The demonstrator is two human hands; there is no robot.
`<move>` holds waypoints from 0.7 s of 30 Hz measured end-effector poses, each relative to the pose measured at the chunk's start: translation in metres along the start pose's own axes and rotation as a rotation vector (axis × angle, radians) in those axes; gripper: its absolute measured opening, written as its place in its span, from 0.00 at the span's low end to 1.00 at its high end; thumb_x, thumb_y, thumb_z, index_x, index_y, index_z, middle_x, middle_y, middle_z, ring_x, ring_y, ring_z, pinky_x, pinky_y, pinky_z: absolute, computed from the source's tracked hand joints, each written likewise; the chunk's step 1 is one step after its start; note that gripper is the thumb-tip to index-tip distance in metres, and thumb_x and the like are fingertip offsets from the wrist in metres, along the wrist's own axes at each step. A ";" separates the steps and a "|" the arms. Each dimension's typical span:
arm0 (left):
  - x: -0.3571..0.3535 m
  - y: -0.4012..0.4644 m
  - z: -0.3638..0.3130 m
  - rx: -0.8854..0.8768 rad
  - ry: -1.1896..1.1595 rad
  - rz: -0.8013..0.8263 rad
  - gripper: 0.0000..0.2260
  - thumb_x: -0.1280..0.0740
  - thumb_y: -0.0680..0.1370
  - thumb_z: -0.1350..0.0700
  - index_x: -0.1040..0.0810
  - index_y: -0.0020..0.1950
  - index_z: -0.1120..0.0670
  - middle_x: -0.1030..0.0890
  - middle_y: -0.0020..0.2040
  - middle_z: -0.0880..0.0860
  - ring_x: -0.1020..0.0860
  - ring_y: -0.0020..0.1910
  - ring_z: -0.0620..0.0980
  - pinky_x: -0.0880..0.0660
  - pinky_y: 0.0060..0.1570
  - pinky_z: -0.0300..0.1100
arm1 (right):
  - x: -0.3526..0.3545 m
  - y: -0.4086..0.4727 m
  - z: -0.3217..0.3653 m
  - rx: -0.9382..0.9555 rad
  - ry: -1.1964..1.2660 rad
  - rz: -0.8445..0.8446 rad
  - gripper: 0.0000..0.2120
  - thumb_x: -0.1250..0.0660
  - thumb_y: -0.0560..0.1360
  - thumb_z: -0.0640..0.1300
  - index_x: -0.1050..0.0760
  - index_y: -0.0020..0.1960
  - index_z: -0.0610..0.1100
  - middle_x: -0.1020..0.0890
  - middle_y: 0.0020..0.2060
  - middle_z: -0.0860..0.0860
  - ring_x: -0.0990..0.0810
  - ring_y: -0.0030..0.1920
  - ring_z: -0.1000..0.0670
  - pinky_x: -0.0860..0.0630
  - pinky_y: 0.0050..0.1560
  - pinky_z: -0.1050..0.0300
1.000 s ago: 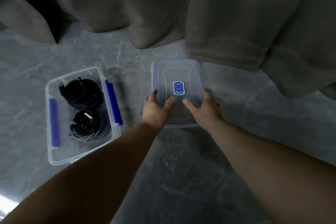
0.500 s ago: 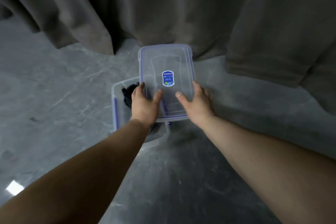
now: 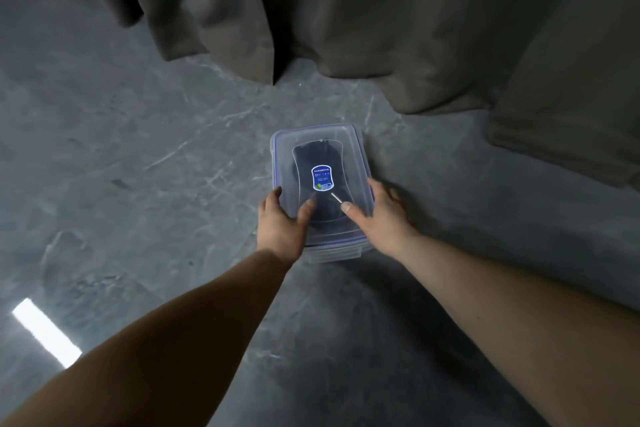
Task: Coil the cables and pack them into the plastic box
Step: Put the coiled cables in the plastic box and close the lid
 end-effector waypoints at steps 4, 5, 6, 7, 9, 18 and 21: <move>0.000 -0.003 0.008 0.001 0.038 0.023 0.34 0.30 0.76 0.46 0.39 0.76 0.58 0.35 0.74 0.56 0.33 0.71 0.54 0.38 0.69 0.43 | -0.001 -0.002 -0.004 -0.010 -0.077 -0.003 0.39 0.37 0.74 0.62 0.47 0.77 0.47 0.40 0.74 0.43 0.41 0.74 0.42 0.40 0.73 0.45; -0.001 -0.004 0.008 -0.006 0.054 0.025 0.34 0.30 0.76 0.46 0.39 0.76 0.59 0.36 0.74 0.56 0.33 0.71 0.54 0.39 0.69 0.42 | -0.003 -0.003 -0.006 -0.012 -0.101 0.004 0.39 0.37 0.75 0.62 0.48 0.77 0.47 0.41 0.74 0.43 0.41 0.74 0.42 0.41 0.73 0.45; -0.001 -0.004 0.009 -0.018 0.071 0.026 0.34 0.30 0.76 0.46 0.39 0.76 0.59 0.36 0.74 0.57 0.34 0.72 0.55 0.39 0.70 0.43 | -0.004 -0.005 -0.007 -0.008 -0.133 0.009 0.39 0.37 0.75 0.62 0.48 0.78 0.47 0.42 0.75 0.43 0.41 0.74 0.41 0.41 0.73 0.46; -0.002 -0.004 0.009 -0.035 0.089 0.024 0.34 0.31 0.77 0.47 0.39 0.76 0.59 0.37 0.74 0.57 0.35 0.72 0.55 0.39 0.71 0.44 | -0.005 -0.006 -0.008 0.002 -0.170 0.009 0.39 0.38 0.75 0.62 0.49 0.78 0.46 0.42 0.75 0.44 0.41 0.74 0.41 0.41 0.73 0.48; -0.004 -0.003 0.012 -0.070 0.148 0.033 0.33 0.33 0.78 0.46 0.42 0.77 0.59 0.40 0.76 0.58 0.38 0.74 0.57 0.41 0.74 0.49 | -0.008 -0.008 -0.007 0.037 -0.229 0.002 0.39 0.38 0.76 0.61 0.51 0.78 0.47 0.46 0.76 0.47 0.43 0.74 0.42 0.43 0.74 0.50; -0.018 -0.003 0.027 -0.111 0.426 0.110 0.37 0.42 0.80 0.40 0.58 0.80 0.52 0.53 0.80 0.53 0.50 0.79 0.54 0.47 0.76 0.54 | -0.027 -0.002 -0.007 0.107 -0.454 0.032 0.40 0.47 0.78 0.64 0.64 0.78 0.47 0.64 0.77 0.54 0.52 0.77 0.45 0.45 0.74 0.44; -0.017 -0.005 0.022 -0.119 0.554 0.099 0.36 0.44 0.80 0.39 0.58 0.80 0.53 0.56 0.80 0.53 0.54 0.79 0.53 0.50 0.76 0.55 | -0.028 -0.002 -0.010 0.105 -0.516 0.044 0.40 0.49 0.78 0.65 0.65 0.78 0.47 0.65 0.77 0.53 0.56 0.77 0.47 0.50 0.75 0.42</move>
Point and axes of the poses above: each hand's wrist, its own y-axis towards the middle knuckle, its own x-axis out of the back of the hand, z = x × y, the point moved 8 cm from there along y, towards the middle knuckle
